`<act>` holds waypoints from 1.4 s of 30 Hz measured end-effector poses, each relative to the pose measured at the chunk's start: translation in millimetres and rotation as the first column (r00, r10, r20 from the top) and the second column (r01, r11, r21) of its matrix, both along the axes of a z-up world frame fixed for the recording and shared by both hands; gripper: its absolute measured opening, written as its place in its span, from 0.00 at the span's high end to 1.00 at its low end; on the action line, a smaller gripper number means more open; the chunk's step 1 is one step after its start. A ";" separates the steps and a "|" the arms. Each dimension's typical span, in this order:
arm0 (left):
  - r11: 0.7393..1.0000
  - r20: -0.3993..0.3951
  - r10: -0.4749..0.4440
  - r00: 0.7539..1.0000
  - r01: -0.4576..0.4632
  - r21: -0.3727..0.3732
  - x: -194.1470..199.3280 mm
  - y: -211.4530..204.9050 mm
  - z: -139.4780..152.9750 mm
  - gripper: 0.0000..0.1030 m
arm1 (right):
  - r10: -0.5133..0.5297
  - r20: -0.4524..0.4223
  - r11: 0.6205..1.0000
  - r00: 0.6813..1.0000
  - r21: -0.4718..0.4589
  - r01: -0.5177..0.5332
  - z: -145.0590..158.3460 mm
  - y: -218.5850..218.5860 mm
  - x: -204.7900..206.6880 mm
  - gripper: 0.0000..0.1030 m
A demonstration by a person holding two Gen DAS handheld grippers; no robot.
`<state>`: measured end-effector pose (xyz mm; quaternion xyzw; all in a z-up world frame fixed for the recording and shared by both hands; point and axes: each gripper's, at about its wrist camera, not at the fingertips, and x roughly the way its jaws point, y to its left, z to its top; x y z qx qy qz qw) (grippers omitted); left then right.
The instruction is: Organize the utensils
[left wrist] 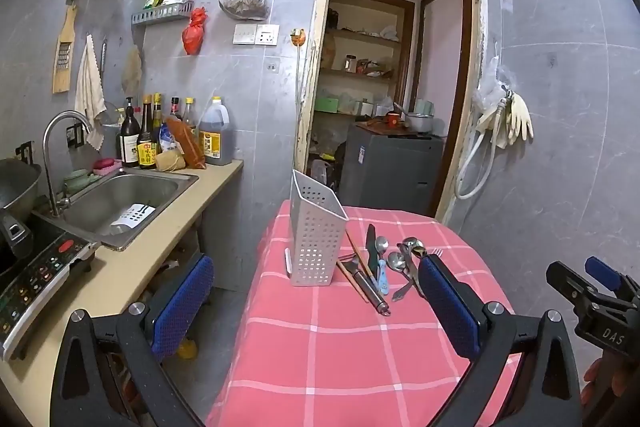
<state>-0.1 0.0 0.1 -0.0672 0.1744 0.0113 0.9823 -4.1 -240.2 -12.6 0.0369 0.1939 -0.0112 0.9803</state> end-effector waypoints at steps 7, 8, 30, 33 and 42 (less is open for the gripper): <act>1.000 -0.012 0.003 1.000 -0.003 0.001 0.0 -0.1 -0.3 0.00 | 0.004 -0.016 1.000 1.000 0.001 -0.004 8.1 -5.7 2.7 0.01; 1.000 -0.012 0.003 1.000 -0.003 0.001 -0.2 -0.2 -0.3 0.00 | 0.004 -0.017 1.000 1.000 0.001 -0.004 8.4 -5.8 2.7 0.01; 1.000 -0.019 0.002 1.000 -0.002 0.000 0.5 0.0 -0.1 0.00 | 0.004 -0.021 1.000 1.000 -0.001 -0.004 3.9 -2.7 6.8 0.01; 1.000 -0.019 0.002 1.000 -0.002 0.001 0.5 0.0 0.0 0.00 | 0.004 -0.022 1.000 1.000 0.001 -0.004 4.4 -2.8 7.2 0.01; 1.000 -0.020 0.001 1.000 -0.001 -0.001 0.1 0.1 0.0 0.00 | 0.003 -0.022 1.000 1.000 0.002 -0.003 -0.9 -4.7 7.0 0.01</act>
